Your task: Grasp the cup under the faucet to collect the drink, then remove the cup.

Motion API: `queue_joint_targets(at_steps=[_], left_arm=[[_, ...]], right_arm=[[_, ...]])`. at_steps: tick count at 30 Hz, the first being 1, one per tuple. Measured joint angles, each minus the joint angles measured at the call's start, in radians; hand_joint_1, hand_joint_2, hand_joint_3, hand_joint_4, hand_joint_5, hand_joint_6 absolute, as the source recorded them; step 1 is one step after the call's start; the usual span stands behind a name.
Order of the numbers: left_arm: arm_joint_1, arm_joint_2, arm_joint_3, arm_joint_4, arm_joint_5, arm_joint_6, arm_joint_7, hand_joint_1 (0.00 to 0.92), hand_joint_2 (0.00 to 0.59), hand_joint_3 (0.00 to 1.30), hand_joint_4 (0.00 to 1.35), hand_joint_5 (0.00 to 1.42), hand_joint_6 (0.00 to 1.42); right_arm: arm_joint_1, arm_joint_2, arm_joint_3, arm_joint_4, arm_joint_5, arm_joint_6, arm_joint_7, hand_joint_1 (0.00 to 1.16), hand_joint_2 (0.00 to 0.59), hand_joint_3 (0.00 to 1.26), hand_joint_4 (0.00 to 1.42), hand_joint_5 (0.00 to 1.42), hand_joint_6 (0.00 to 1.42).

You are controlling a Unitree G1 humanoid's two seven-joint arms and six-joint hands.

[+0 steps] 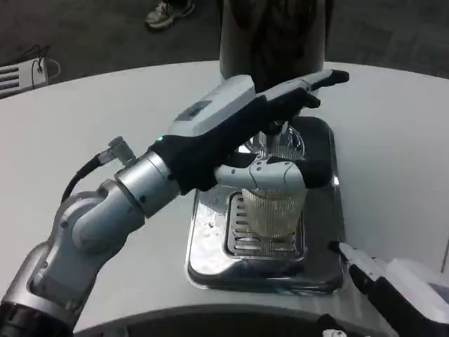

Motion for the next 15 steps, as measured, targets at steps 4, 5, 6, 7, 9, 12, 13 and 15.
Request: queue_joint_targets(at_steps=[4, 5, 6, 7, 9, 12, 13, 15], left_arm=[[-0.005, 0.006, -0.007, 0.001, 0.0, 0.0, 0.0, 0.0, 0.04, 0.11, 0.07, 0.18, 0.26], [-0.006, 0.007, -0.008, 0.001, 0.0, -0.001, 0.0, 0.0, 0.039, 0.11, 0.07, 0.18, 0.26], [-0.006, 0.008, -0.008, 0.001, 0.0, -0.001, 0.0, 0.0, 0.039, 0.11, 0.07, 0.18, 0.26], [-0.006, 0.009, -0.008, 0.001, 0.0, -0.001, 0.0, 0.0, 0.039, 0.11, 0.07, 0.18, 0.26], [-0.006, 0.009, -0.009, 0.001, 0.0, -0.001, 0.0, 0.0, 0.039, 0.11, 0.07, 0.18, 0.26], [-0.006, 0.011, -0.01, 0.001, 0.001, -0.001, 0.0, 0.0, 0.039, 0.11, 0.07, 0.17, 0.25], [-0.006, 0.011, -0.01, 0.001, 0.001, -0.001, 0.0, 0.0, 0.039, 0.11, 0.07, 0.17, 0.25], [-0.006, 0.011, -0.01, 0.001, 0.001, -0.001, 0.0, 0.0, 0.039, 0.11, 0.07, 0.17, 0.25]], right_arm=[[0.002, 0.022, -0.034, -0.003, 0.099, 0.03, -0.045, 0.59, 0.322, 0.0, 0.0, 0.0, 0.0], [0.005, 0.034, -0.048, -0.004, 0.137, 0.039, -0.062, 0.61, 0.306, 0.0, 0.0, 0.01, 0.0], [0.008, 0.046, -0.064, -0.004, 0.183, 0.047, -0.081, 0.63, 0.295, 0.0, 0.0, 0.03, 0.0], [0.011, 0.059, -0.079, -0.004, 0.228, 0.056, -0.105, 0.65, 0.282, 0.0, 0.0, 0.04, 0.01], [0.018, 0.078, -0.11, -0.003, 0.304, 0.066, -0.15, 0.66, 0.269, 0.0, 0.0, 0.04, 0.02], [0.024, 0.088, -0.148, 0.008, 0.409, 0.078, -0.213, 0.68, 0.25, 0.0, 0.0, 0.04, 0.02], [0.024, 0.088, -0.156, 0.014, 0.433, 0.082, -0.231, 0.69, 0.241, 0.0, 0.0, 0.04, 0.02], [0.025, 0.088, -0.169, 0.035, 0.48, 0.084, -0.266, 0.7, 0.238, 0.0, 0.0, 0.04, 0.02]])
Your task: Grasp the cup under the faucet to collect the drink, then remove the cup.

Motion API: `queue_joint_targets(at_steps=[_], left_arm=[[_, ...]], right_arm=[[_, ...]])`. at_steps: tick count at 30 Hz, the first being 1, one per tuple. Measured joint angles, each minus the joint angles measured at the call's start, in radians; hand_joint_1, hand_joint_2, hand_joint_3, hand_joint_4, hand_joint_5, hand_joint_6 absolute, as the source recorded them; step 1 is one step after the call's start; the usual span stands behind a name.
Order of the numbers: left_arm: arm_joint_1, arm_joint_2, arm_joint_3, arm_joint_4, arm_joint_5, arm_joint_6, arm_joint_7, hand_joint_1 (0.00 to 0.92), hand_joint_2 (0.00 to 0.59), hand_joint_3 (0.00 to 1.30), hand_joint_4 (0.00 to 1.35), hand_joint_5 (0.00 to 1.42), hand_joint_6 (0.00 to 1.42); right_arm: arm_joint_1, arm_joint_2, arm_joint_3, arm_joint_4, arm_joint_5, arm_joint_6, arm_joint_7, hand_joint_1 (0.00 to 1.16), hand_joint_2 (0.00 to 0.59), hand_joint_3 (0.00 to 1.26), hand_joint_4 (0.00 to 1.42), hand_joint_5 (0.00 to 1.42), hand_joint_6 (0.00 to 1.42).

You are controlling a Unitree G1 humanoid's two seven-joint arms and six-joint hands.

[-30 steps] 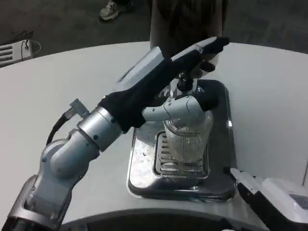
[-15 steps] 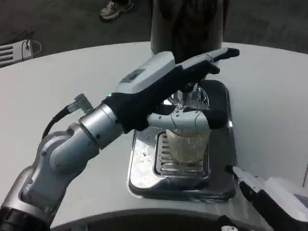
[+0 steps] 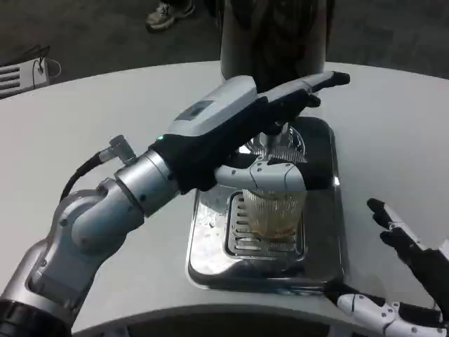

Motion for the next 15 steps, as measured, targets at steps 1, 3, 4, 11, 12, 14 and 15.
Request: queue_joint_targets(at_steps=[1, 3, 4, 11, 12, 14, 15], left_arm=[[0.0, 0.0, 0.0, 0.0, 0.0, 0.0, 0.0, 0.0, 0.039, 0.11, 0.07, 0.17, 0.25], [0.0, 0.0, 0.0, 0.0, 0.0, 0.0, 0.0, 0.0, 0.039, 0.11, 0.07, 0.17, 0.25], [0.0, 0.0, 0.0, 0.0, 0.0, 0.0, 0.0, 0.0, 0.039, 0.11, 0.07, 0.17, 0.25], [0.0, 0.0, 0.0, -0.001, 0.0, 0.002, 0.0, 0.0, 0.038, 0.11, 0.07, 0.17, 0.25], [0.0, 0.0, 0.0, -0.001, 0.0, 0.002, 0.0, 0.0, 0.038, 0.11, 0.07, 0.17, 0.25], [0.0, 0.0, 0.0, -0.002, 0.001, 0.002, 0.0, 0.0, 0.038, 0.11, 0.07, 0.18, 0.25], [0.0, 0.0, 0.0, -0.002, 0.001, 0.003, 0.0, 0.0, 0.034, 0.11, 0.08, 0.18, 0.25]], right_arm=[[0.001, 0.0, -0.005, 0.009, 0.025, 0.0, -0.019, 0.71, 0.227, 0.0, 0.0, 0.04, 0.02], [0.002, 0.0, -0.014, 0.028, 0.07, -0.001, -0.059, 0.71, 0.223, 0.0, 0.0, 0.04, 0.02], [0.002, -0.001, -0.017, 0.045, 0.098, -0.005, -0.088, 0.71, 0.222, 0.0, 0.0, 0.04, 0.02], [0.001, -0.026, -0.016, 0.127, 0.189, -0.084, -0.212, 0.74, 0.208, 0.0, 0.0, 0.04, 0.02], [0.0, -0.035, -0.015, 0.14, 0.196, -0.096, -0.227, 0.74, 0.208, 0.0, 0.0, 0.04, 0.02], [-0.004, -0.049, -0.014, 0.163, 0.215, -0.109, -0.25, 0.75, 0.208, 0.0, 0.0, 0.04, 0.02], [-0.006, -0.052, -0.014, 0.175, 0.227, -0.113, -0.262, 0.75, 0.208, 0.0, 0.0, 0.04, 0.02]])
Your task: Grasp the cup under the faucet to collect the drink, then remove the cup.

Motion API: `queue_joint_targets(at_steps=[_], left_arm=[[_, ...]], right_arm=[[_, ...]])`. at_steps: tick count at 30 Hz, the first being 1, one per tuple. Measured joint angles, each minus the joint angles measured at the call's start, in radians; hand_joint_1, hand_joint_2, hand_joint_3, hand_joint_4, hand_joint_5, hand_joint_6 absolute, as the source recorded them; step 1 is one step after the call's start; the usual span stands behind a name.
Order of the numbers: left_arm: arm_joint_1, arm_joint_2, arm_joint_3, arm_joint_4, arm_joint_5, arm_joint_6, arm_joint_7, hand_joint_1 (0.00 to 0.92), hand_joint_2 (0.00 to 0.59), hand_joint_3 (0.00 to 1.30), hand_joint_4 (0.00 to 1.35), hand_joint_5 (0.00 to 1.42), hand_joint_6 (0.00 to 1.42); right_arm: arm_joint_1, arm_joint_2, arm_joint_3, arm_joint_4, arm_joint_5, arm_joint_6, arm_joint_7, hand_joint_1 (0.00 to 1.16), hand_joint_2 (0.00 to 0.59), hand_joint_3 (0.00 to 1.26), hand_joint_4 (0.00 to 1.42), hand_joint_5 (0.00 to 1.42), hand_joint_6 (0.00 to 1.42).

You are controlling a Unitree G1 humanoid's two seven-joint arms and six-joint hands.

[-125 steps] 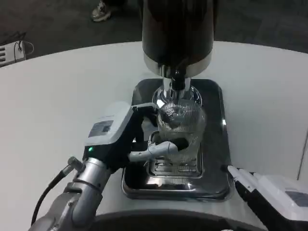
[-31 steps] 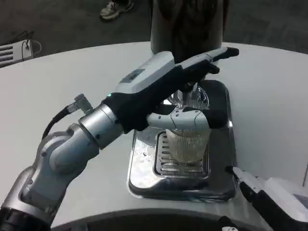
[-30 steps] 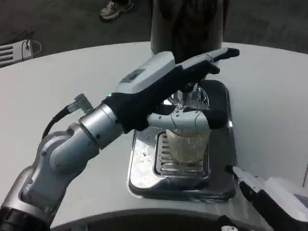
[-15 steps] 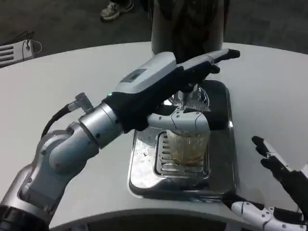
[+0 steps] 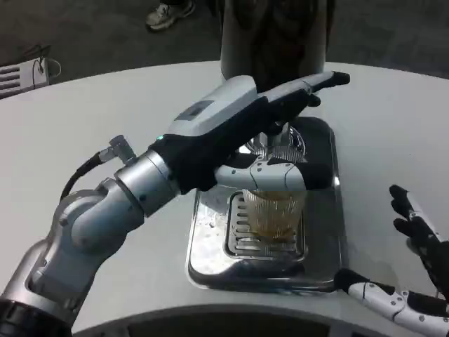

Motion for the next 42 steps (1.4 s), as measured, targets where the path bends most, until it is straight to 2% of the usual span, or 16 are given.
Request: queue_joint_targets(at_steps=[6, 15, 22, 42], left_arm=[[0.001, 0.0, 0.0, -0.004, 0.0, 0.006, 0.0, 0.0, 0.02, 0.12, 0.09, 0.18, 0.25], [0.001, 0.004, -0.003, -0.012, 0.003, 0.009, 0.0, 0.0, 0.014, 0.12, 0.09, 0.18, 0.25], [-0.003, 0.022, -0.011, -0.021, 0.014, 0.013, 0.0, 0.0, 0.014, 0.12, 0.09, 0.19, 0.25], [-0.016, 0.04, -0.02, -0.023, 0.022, 0.012, -0.009, 0.0, 0.006, 0.13, 0.09, 0.19, 0.26]], right_arm=[[-0.027, -0.031, 0.007, 0.054, 0.042, -0.017, -0.052, 0.75, 0.208, 0.0, 0.0, 0.03, 0.0], [-0.075, -0.074, 0.035, 0.106, 0.073, -0.017, -0.087, 0.75, 0.208, 0.0, 0.0, 0.02, 0.0], [-0.099, -0.079, 0.056, 0.14, 0.078, -0.017, -0.114, 0.75, 0.208, 0.0, 0.0, 0.02, 0.0], [-0.212, -0.081, 0.105, 0.25, 0.088, -0.017, -0.159, 0.75, 0.208, 0.0, 0.0, 0.0, 0.0]])
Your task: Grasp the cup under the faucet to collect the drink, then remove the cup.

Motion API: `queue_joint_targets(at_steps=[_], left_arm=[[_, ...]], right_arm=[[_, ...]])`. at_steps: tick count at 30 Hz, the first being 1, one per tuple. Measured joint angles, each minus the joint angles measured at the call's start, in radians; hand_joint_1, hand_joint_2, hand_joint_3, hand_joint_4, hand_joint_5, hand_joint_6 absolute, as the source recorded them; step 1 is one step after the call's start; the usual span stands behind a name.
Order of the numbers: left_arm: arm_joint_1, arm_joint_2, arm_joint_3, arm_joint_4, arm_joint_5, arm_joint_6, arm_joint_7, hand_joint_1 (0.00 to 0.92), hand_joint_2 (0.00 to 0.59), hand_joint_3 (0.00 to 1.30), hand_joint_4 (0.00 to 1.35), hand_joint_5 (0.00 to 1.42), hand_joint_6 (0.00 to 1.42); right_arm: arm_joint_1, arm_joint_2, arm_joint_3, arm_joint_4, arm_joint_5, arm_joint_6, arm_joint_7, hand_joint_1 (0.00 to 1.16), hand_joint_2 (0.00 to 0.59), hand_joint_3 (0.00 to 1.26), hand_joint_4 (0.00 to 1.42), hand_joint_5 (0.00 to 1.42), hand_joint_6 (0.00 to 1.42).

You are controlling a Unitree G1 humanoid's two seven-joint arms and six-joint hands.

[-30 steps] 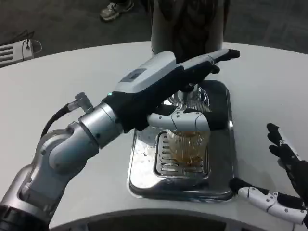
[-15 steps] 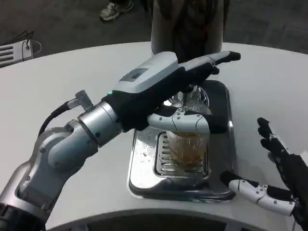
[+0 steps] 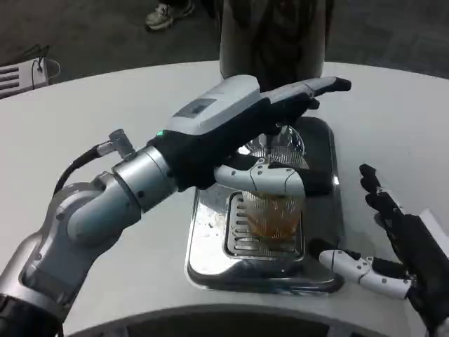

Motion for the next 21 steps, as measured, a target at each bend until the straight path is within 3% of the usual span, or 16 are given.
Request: queue_joint_targets(at_steps=[21], left_arm=[[-0.002, 0.023, -0.005, -0.016, 0.0, 0.006, -0.006, 0.0, 0.004, 0.13, 0.1, 0.19, 0.26]], right_arm=[[-0.095, 0.0, 0.032, 0.087, 0.027, -0.013, -0.027, 0.75, 0.216, 0.0, 0.0, 0.0, 0.0]])
